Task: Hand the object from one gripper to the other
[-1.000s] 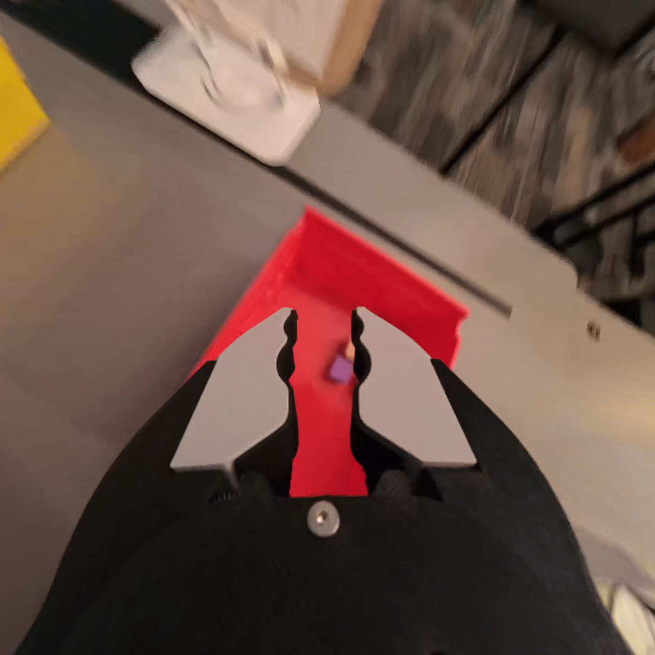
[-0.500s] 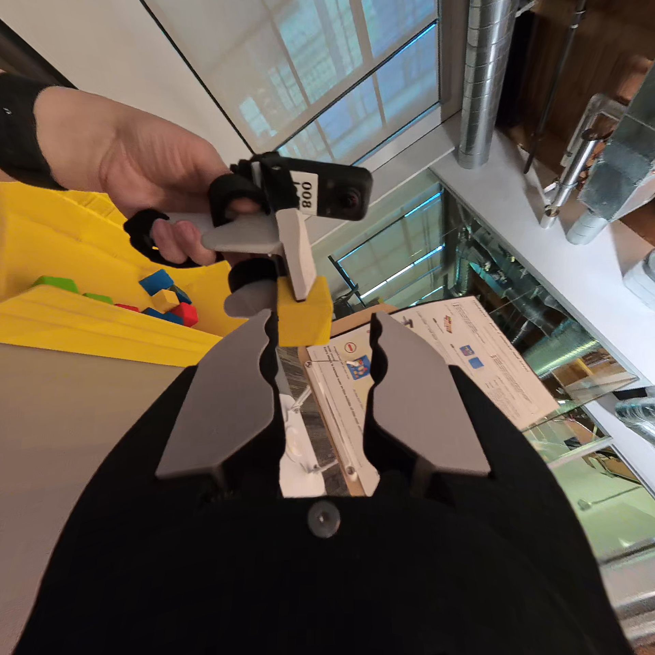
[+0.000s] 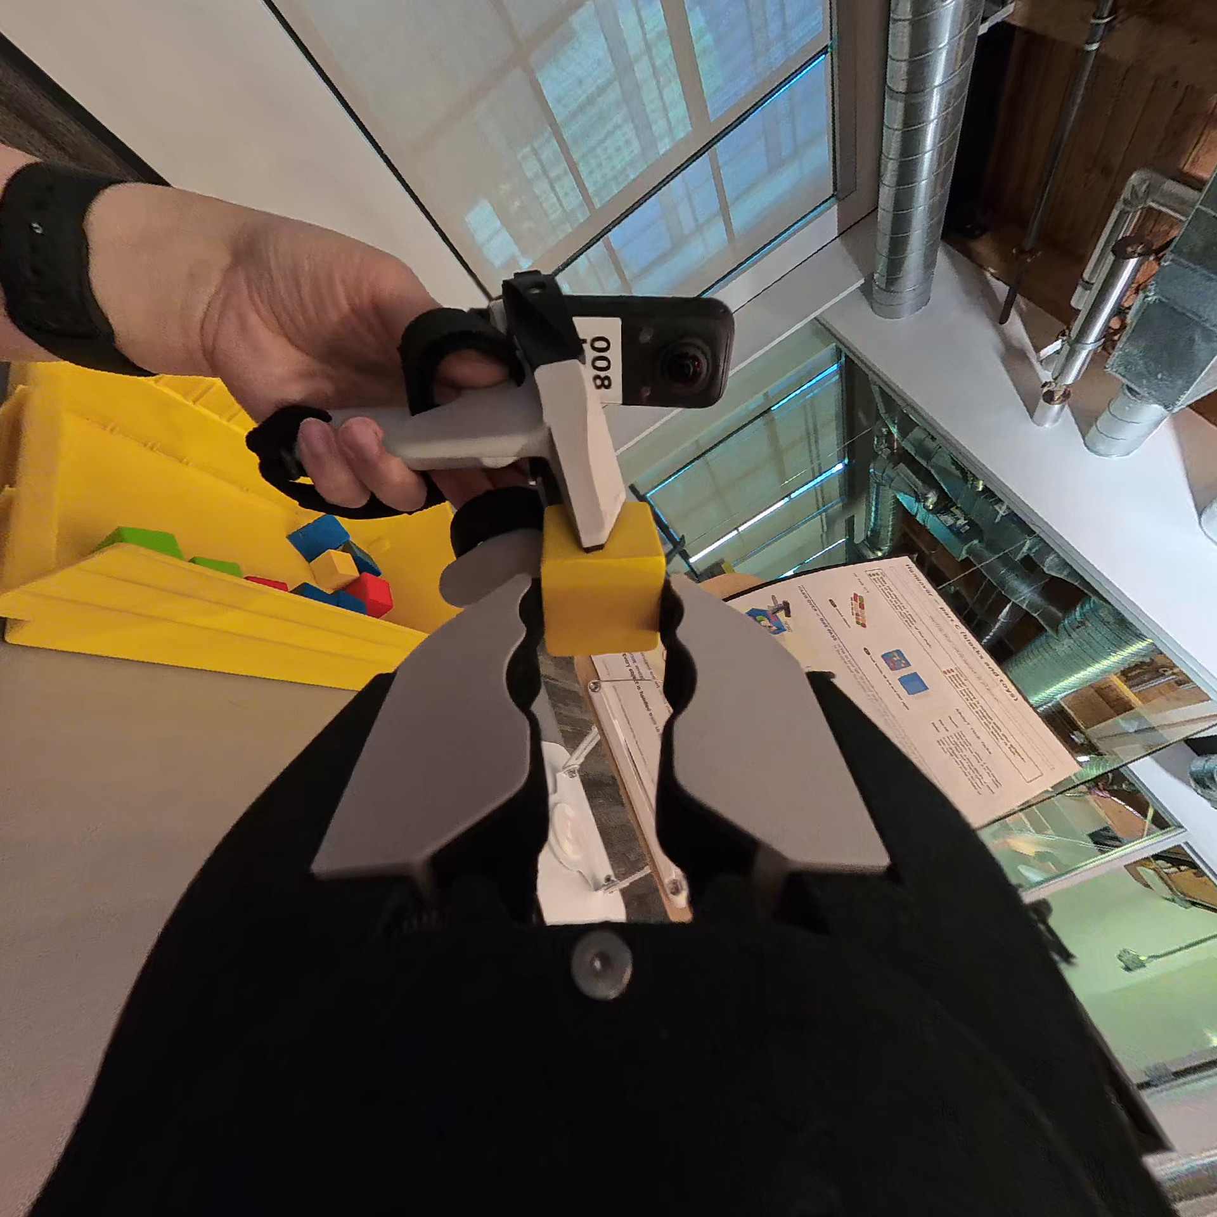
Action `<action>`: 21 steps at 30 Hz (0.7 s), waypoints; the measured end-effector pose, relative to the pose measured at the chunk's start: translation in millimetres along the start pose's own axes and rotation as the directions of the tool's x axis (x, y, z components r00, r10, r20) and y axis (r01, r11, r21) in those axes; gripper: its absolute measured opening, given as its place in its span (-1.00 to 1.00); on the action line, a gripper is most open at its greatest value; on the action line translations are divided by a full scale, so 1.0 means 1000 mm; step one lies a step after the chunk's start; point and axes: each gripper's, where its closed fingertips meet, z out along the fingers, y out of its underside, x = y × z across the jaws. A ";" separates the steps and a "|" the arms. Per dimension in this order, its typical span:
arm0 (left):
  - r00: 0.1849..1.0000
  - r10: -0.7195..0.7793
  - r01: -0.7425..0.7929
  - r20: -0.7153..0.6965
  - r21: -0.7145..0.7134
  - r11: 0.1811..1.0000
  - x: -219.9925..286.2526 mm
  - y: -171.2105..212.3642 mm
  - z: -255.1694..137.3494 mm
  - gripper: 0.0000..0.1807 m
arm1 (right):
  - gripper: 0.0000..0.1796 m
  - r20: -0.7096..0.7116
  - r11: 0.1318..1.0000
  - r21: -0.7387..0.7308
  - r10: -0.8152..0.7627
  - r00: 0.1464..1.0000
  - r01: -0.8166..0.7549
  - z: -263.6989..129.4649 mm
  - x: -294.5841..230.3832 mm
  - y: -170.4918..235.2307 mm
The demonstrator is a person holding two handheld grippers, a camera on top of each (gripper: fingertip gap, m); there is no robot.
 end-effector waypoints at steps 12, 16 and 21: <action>0.907 0.228 -0.184 0.354 -0.154 0.971 -0.020 0.000 -0.038 -0.58 | -0.62 -0.340 0.164 -0.807 0.656 0.674 -0.567 -0.175 0.042 0.210; 0.907 0.234 -0.178 0.351 -0.185 0.967 -0.015 0.004 -0.037 -0.61 | -0.62 -0.558 -0.406 -0.828 0.671 0.488 -0.388 -0.250 -0.028 0.280; 0.901 0.243 -0.178 0.360 -0.205 0.962 -0.014 0.007 -0.038 -0.63 | -0.62 -0.650 -0.553 -0.757 0.579 0.492 -0.349 -0.260 -0.047 0.321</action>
